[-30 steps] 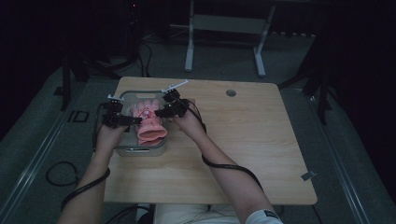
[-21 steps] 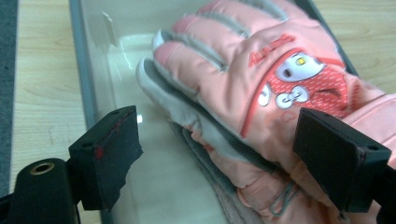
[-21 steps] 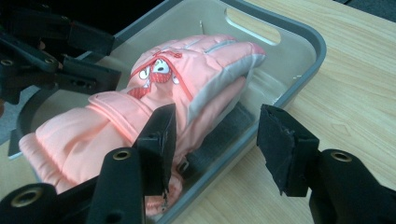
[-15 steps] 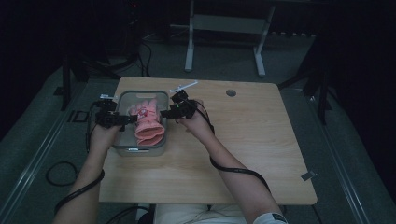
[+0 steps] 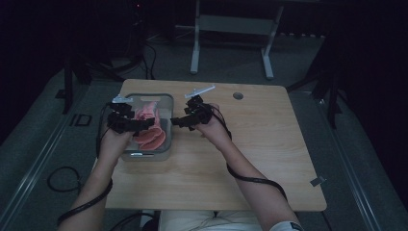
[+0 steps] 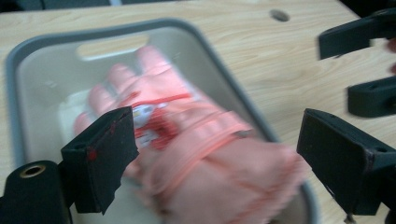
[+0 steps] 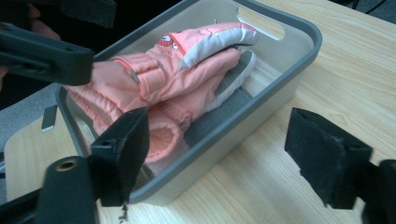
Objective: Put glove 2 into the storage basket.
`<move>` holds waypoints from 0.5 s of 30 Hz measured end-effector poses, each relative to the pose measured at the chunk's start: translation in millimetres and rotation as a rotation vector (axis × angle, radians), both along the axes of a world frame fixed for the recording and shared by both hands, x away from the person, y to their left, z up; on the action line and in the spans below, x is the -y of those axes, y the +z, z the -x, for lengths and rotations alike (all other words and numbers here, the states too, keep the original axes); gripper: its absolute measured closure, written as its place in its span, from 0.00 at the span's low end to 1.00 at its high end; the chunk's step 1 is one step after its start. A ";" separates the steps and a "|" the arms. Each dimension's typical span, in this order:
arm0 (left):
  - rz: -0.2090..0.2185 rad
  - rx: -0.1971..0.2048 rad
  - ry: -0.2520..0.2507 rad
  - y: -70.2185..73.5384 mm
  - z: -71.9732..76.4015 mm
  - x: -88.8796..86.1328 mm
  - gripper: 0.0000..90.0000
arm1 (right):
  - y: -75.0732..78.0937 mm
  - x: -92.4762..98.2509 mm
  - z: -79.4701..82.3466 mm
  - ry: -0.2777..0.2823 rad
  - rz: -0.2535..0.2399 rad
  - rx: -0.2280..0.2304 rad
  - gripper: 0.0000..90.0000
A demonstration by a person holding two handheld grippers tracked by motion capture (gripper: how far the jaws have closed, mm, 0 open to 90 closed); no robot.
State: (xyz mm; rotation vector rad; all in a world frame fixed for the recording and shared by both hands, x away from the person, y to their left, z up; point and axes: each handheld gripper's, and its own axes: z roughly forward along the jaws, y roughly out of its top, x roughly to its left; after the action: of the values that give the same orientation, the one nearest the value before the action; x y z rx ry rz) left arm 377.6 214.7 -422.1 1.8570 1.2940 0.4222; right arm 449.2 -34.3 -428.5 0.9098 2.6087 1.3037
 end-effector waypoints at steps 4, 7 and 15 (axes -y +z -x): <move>-0.027 0.029 -0.052 5.9 7.7 21.0 0.12 | -0.5 9.8 2.2 -0.003 -0.020 0.002 0.22; -0.048 0.053 -0.088 8.5 13.7 36.3 0.12 | -1.6 17.6 4.0 -0.012 -0.014 0.023 0.21; -0.038 0.096 -0.224 7.5 29.9 74.3 0.12 | -9.7 42.4 7.1 -0.009 0.007 0.053 0.19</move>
State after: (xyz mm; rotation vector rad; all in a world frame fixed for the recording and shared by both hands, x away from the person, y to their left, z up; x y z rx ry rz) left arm 347.7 140.4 -414.6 1.9630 1.0070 0.4121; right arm 442.1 -76.7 -438.2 0.8726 2.5640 1.2975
